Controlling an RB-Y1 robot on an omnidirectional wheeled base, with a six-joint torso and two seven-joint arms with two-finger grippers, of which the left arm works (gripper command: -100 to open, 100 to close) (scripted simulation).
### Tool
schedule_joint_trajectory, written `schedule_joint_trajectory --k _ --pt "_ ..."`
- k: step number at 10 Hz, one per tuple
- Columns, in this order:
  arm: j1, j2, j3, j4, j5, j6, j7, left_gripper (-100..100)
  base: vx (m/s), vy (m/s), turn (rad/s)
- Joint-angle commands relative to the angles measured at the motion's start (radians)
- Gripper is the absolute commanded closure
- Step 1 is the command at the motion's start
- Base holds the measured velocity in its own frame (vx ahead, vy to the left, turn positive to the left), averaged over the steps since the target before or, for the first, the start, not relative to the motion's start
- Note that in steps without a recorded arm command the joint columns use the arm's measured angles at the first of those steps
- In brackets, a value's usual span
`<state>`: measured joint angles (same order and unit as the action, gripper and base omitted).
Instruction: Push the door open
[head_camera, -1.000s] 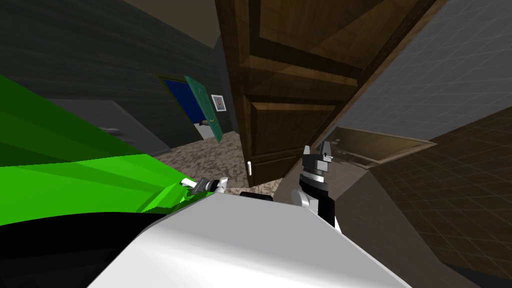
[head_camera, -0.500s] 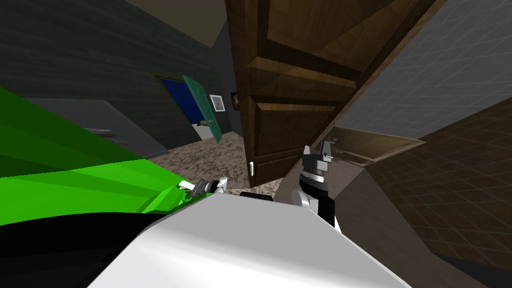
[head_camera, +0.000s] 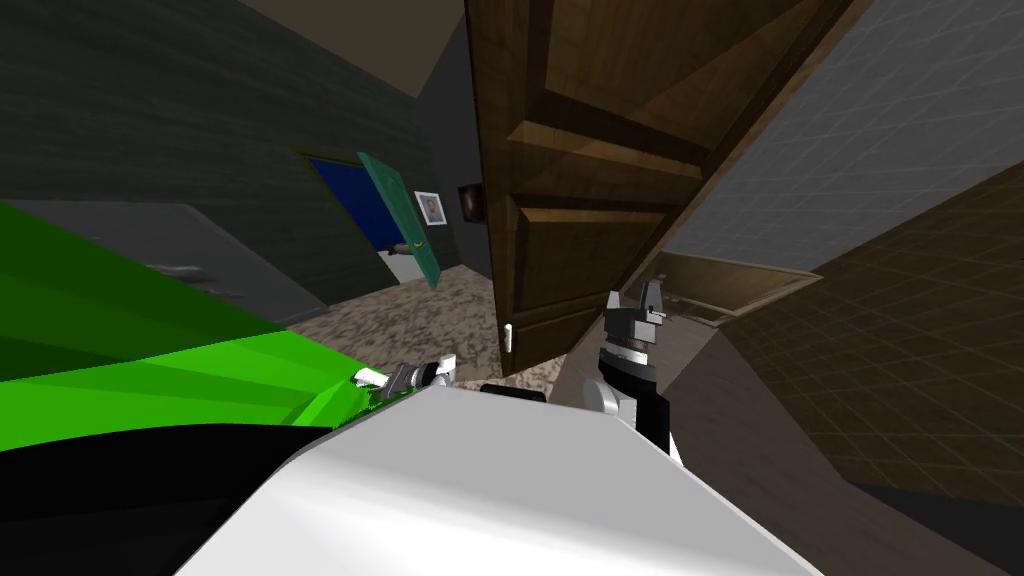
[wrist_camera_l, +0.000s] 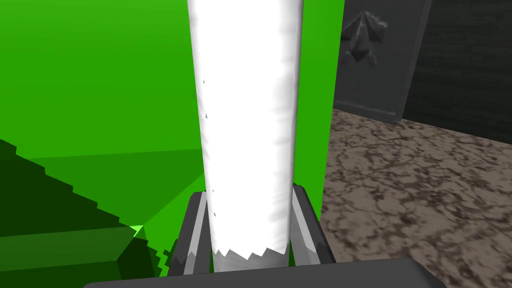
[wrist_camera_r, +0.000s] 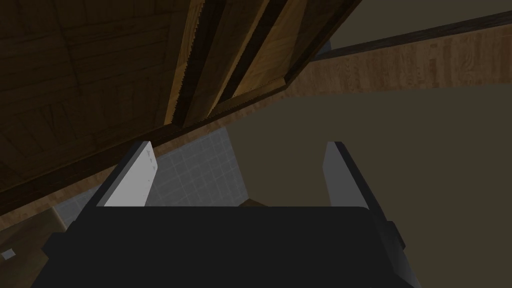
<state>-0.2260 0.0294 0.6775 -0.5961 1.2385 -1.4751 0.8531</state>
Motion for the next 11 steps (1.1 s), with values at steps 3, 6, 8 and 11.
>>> schedule_joint_trajectory --k 3,6,8,11 --pt "-0.017 -0.005 0.041 0.022 0.031 -0.059 -0.001 100 -0.007 0.136 -0.092" --pt "-0.028 -0.024 0.066 0.031 0.052 -0.094 -0.006 100 -0.021 0.124 -0.071" --pt "-0.040 -0.048 0.092 0.040 0.074 -0.129 -0.010 100 -0.014 0.148 -0.137" --pt "-0.049 -0.069 0.109 0.047 0.089 -0.154 -0.013 100 -0.012 0.096 -0.003"
